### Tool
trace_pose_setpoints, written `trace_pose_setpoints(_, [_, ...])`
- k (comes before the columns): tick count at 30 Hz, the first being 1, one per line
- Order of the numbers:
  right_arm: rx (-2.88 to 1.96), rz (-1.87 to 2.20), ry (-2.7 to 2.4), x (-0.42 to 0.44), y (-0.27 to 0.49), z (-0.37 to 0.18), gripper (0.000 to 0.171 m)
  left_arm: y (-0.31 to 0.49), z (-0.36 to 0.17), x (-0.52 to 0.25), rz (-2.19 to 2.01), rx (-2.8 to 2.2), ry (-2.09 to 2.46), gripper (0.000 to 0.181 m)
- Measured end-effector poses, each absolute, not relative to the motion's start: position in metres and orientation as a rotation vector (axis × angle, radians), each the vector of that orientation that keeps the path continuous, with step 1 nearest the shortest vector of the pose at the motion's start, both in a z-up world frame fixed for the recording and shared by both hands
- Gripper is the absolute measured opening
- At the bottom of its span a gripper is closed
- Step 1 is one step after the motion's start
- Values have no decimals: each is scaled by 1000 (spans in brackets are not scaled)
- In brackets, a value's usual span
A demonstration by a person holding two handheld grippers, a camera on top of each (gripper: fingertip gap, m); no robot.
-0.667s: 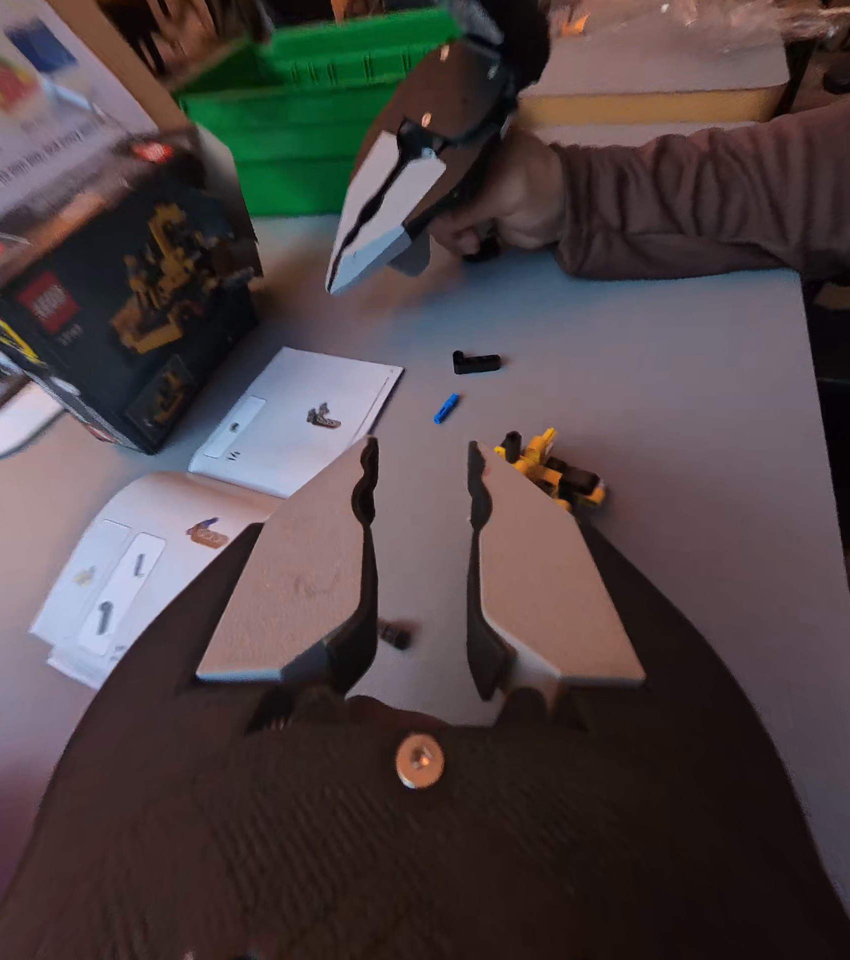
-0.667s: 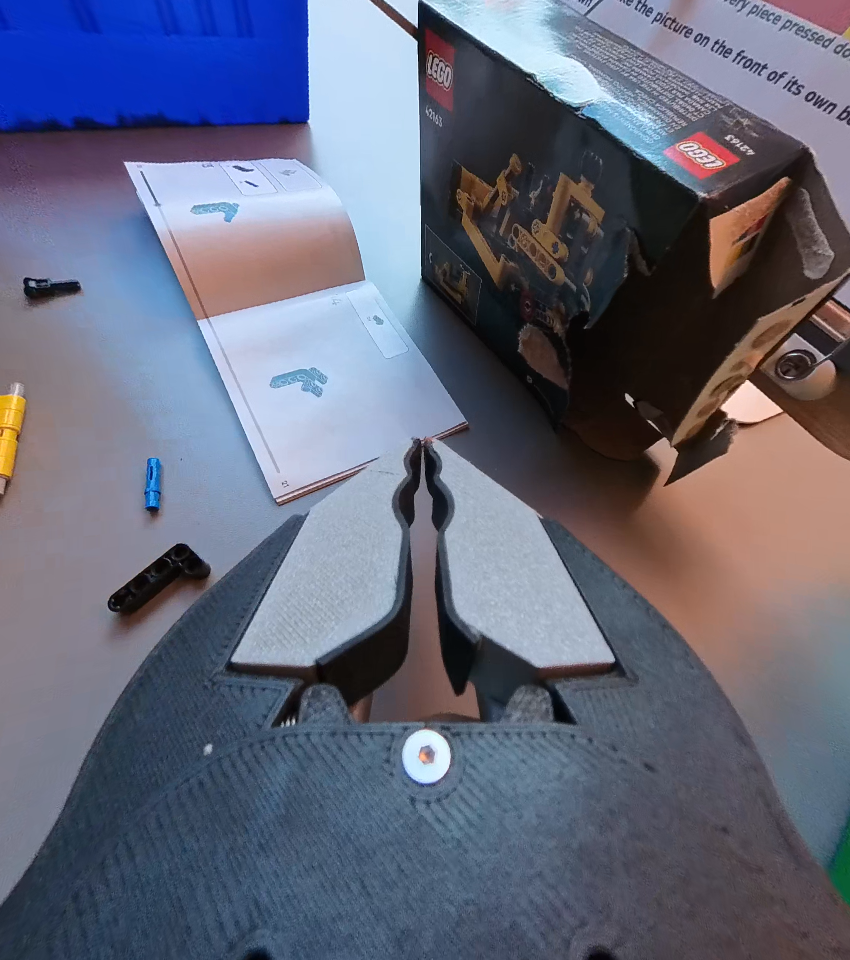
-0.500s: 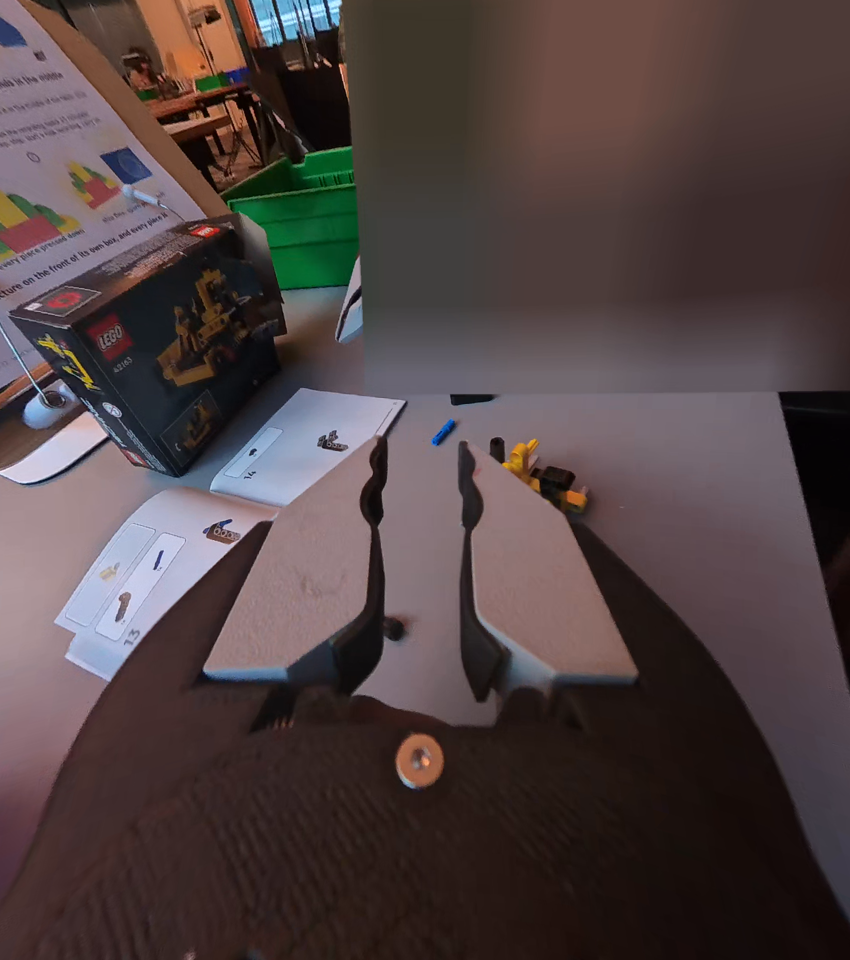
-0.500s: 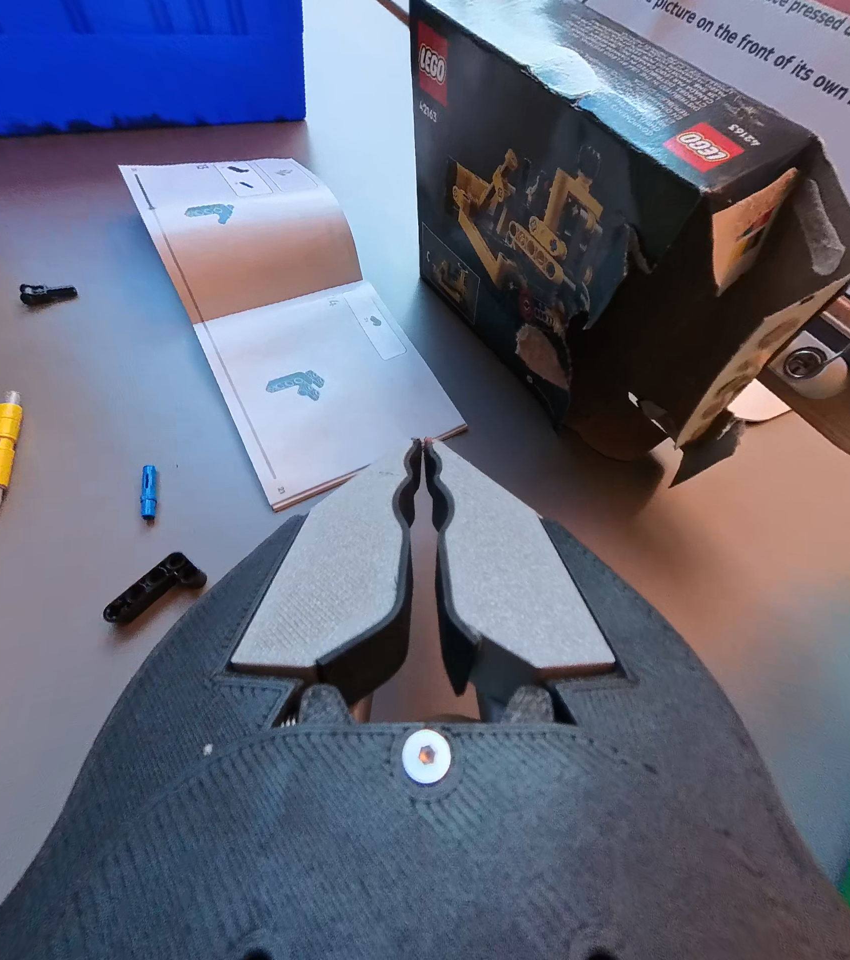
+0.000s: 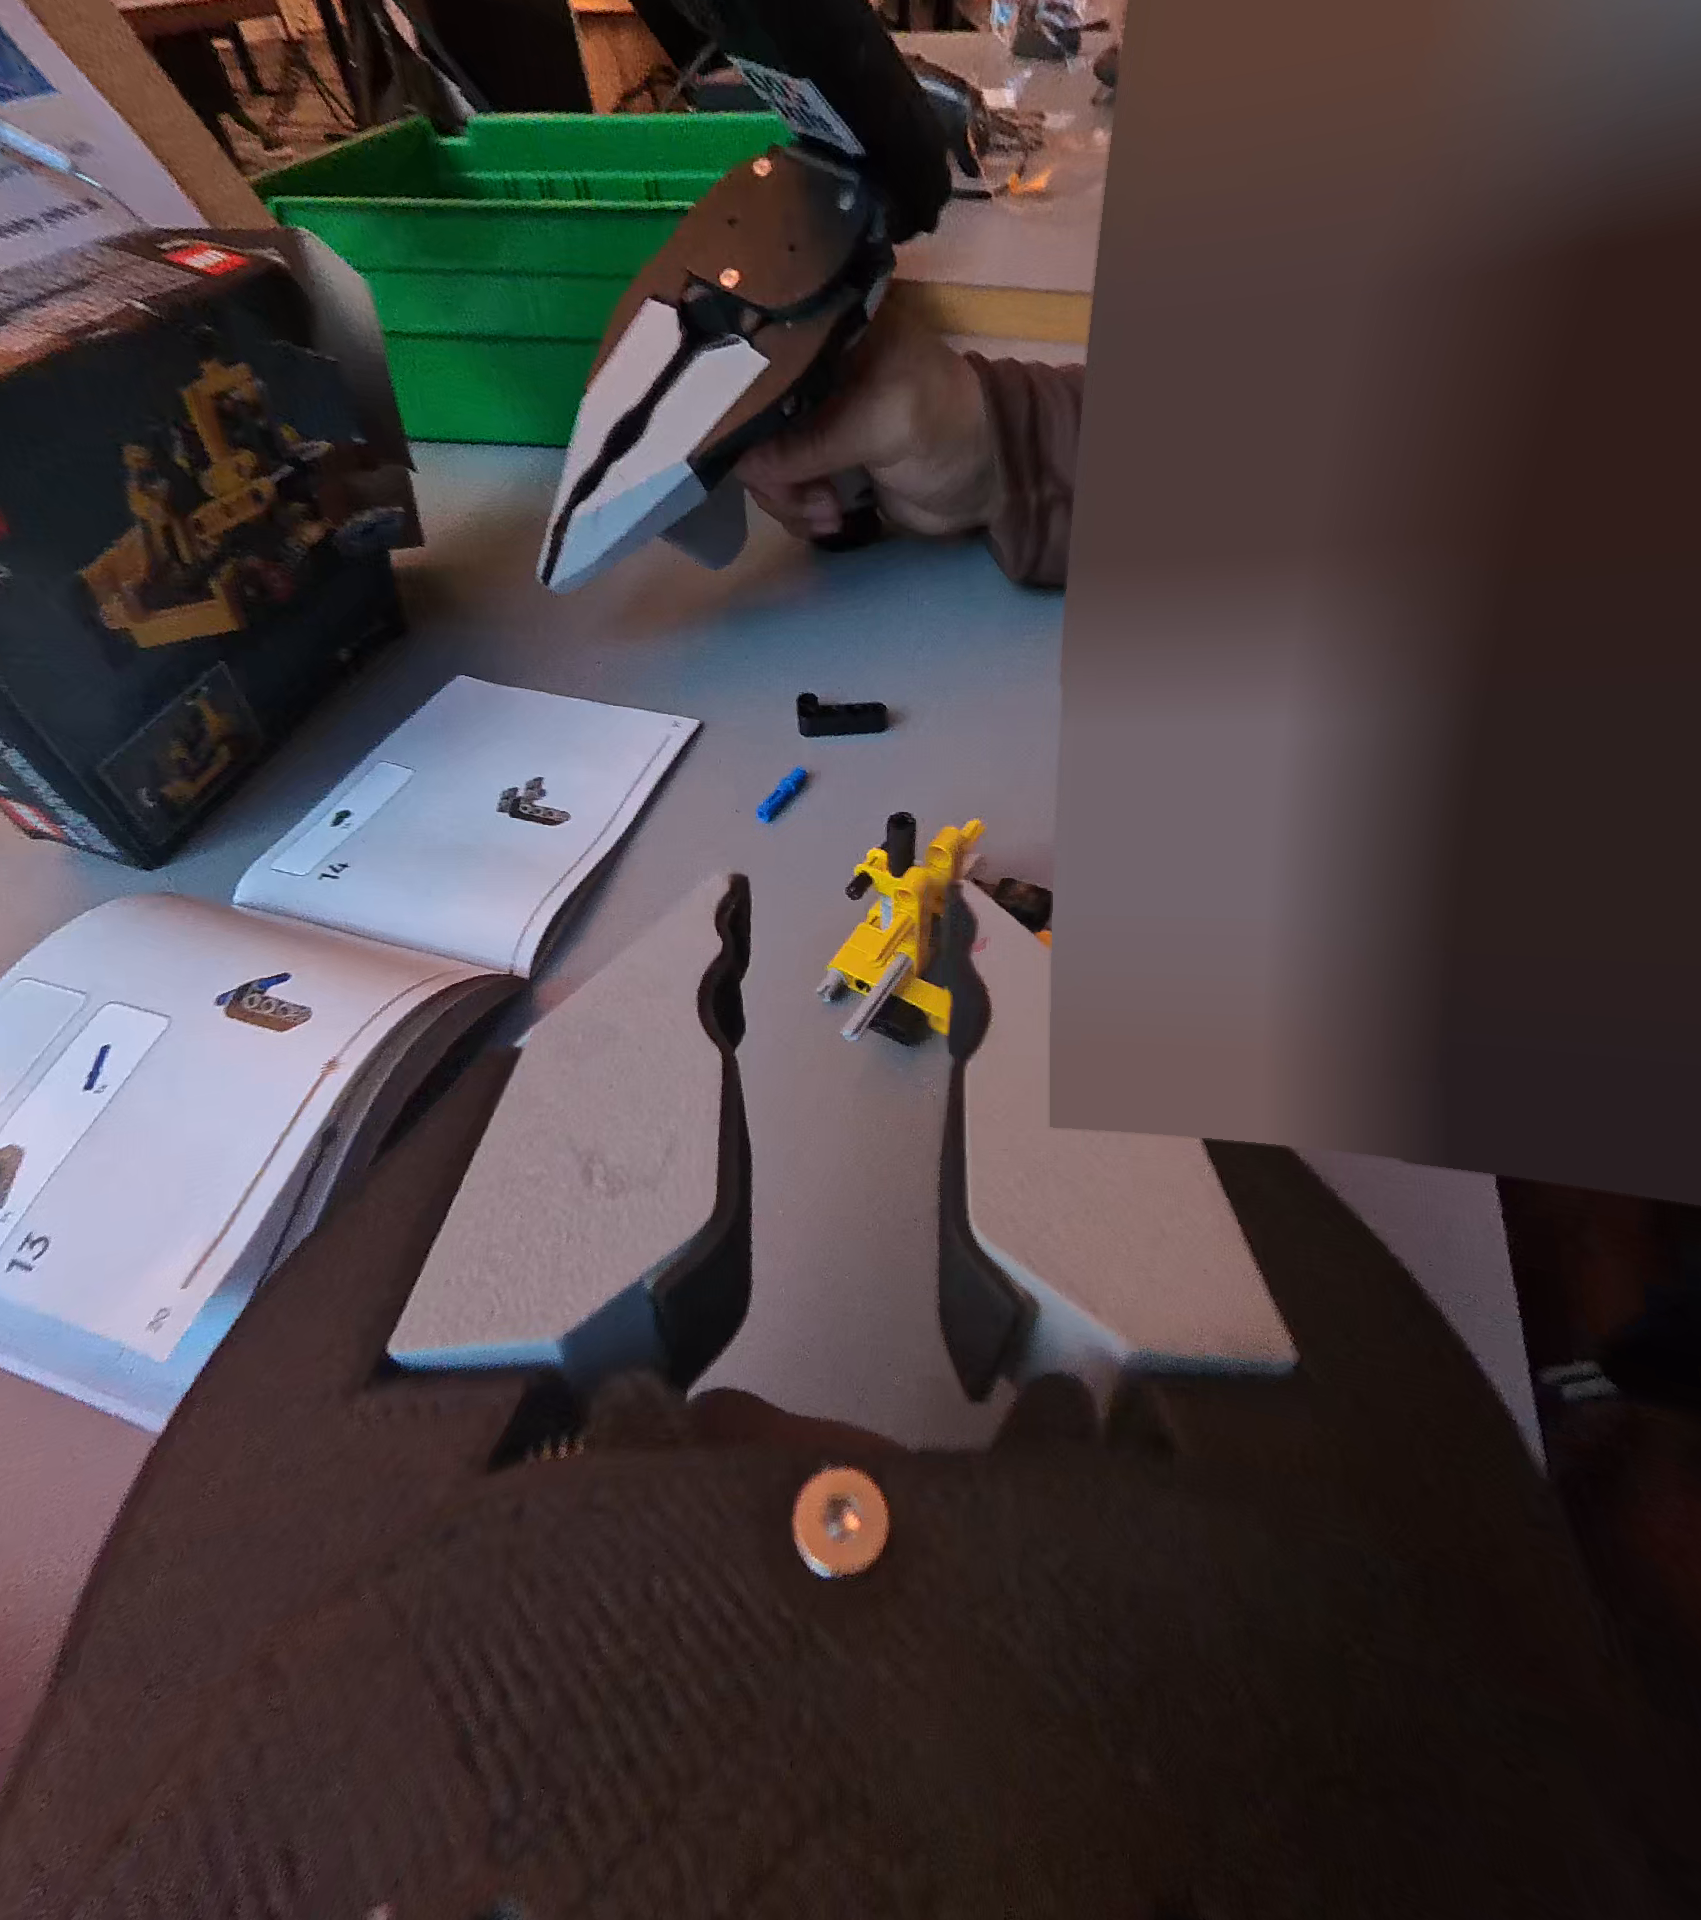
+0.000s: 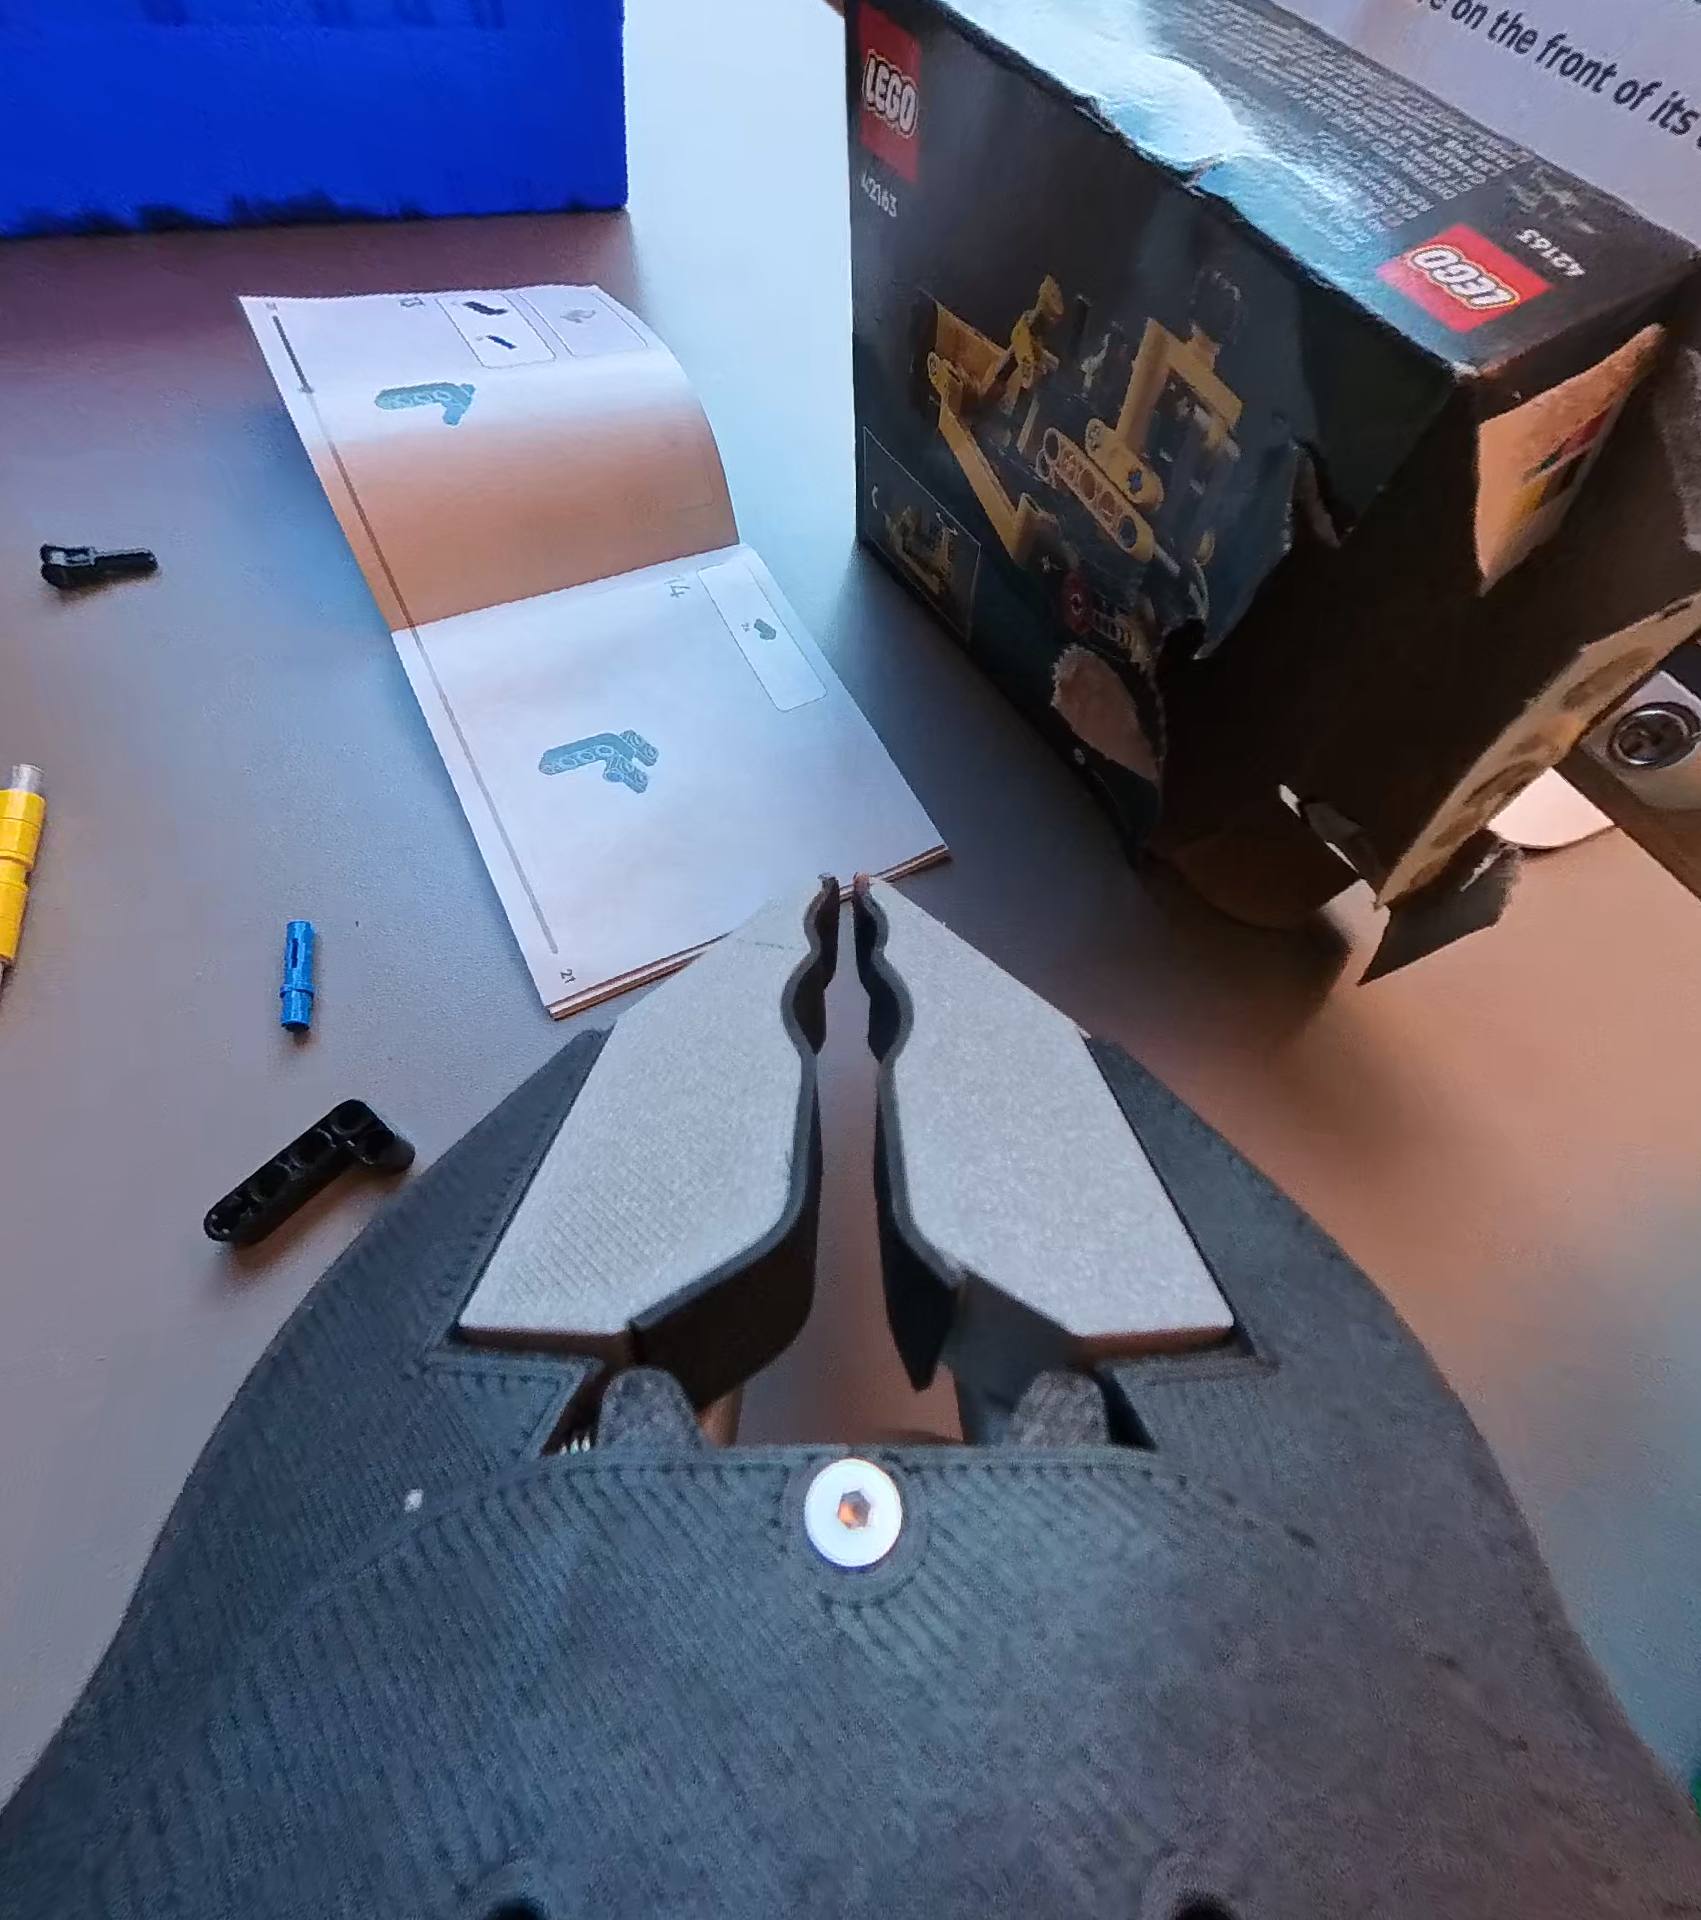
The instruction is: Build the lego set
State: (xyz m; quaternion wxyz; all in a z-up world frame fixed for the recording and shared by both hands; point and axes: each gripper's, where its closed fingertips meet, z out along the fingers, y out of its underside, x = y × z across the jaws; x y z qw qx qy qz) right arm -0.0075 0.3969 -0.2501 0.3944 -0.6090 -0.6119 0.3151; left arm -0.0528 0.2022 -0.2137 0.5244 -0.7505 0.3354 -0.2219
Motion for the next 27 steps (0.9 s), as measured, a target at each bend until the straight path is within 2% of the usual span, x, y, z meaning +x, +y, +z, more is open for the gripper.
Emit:
trace_pose_setpoints(1, [-1541,789,-1555,-8,397,-251,0,200,-216,-50,-541,-1799,827,35])
trace_pose_setpoints(7, [-1517,772,-1559,-7,395,-250,0,187,-242,-40,-655,-1921,951,66])
trace_pose_setpoints(22, [-1496,787,-1614,-9,388,-252,0,193,-253,-44,-602,-1997,944,61])
trace_pose_setpoints(27, [-1409,954,-1720,-11,355,-248,4,201,-249,-52,-581,-1994,874,47])
